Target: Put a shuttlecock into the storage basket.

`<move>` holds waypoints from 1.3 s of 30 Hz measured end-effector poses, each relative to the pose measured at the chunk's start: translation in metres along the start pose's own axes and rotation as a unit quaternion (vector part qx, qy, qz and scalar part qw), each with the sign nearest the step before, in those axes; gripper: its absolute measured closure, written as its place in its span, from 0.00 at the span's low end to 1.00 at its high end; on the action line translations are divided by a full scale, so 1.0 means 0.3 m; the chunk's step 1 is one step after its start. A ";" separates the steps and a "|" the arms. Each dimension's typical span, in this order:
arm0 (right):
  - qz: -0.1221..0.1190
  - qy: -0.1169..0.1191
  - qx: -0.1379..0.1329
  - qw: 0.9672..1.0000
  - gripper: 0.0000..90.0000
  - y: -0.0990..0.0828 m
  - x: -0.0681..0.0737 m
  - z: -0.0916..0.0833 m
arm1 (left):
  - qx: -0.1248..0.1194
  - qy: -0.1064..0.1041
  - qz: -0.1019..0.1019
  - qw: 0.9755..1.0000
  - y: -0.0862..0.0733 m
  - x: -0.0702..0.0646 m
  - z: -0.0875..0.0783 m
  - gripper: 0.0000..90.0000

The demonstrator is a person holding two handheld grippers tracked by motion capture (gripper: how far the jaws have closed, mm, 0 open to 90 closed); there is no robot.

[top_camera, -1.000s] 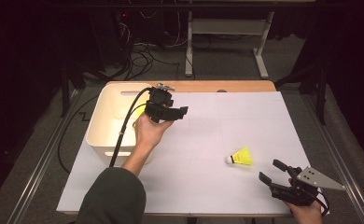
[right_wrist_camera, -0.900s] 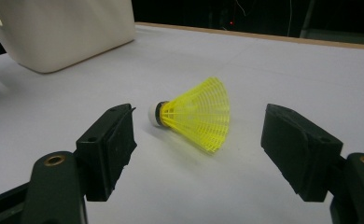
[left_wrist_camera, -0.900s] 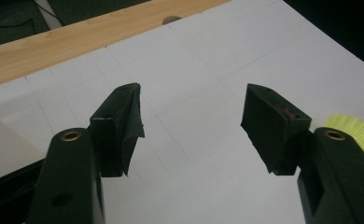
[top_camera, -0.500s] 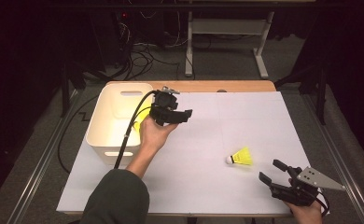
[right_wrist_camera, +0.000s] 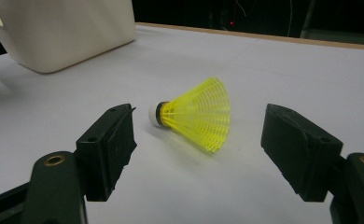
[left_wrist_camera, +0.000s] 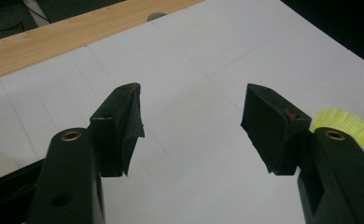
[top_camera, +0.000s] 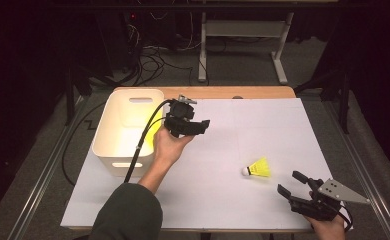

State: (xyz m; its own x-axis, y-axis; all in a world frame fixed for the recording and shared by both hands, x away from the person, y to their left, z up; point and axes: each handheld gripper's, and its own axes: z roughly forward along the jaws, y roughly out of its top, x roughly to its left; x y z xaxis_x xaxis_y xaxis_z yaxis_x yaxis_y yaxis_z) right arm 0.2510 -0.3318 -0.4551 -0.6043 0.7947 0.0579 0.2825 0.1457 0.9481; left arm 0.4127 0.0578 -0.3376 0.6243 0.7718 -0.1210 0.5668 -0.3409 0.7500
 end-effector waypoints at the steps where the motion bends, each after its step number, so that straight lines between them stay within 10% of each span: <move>1: 0.001 0.000 0.000 1.000 0.29 0.000 0.000 0.000 | -0.001 0.000 0.001 1.000 -0.001 -0.002 0.001 0.43; 39: 0.002 -0.005 0.004 1.000 0.29 0.001 -0.004 0.007 | 0.009 -0.006 0.016 1.000 -0.120 -0.052 0.065 0.43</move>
State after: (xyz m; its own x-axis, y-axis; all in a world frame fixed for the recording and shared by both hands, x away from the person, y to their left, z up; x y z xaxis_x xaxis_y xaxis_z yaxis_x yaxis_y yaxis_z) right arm 0.2533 -0.3314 -0.4555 -0.5956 0.8011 0.0591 0.2915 0.1470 0.9452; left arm 0.3931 0.0474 -0.3754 0.6484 0.7539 -0.1057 0.5568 -0.3750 0.7412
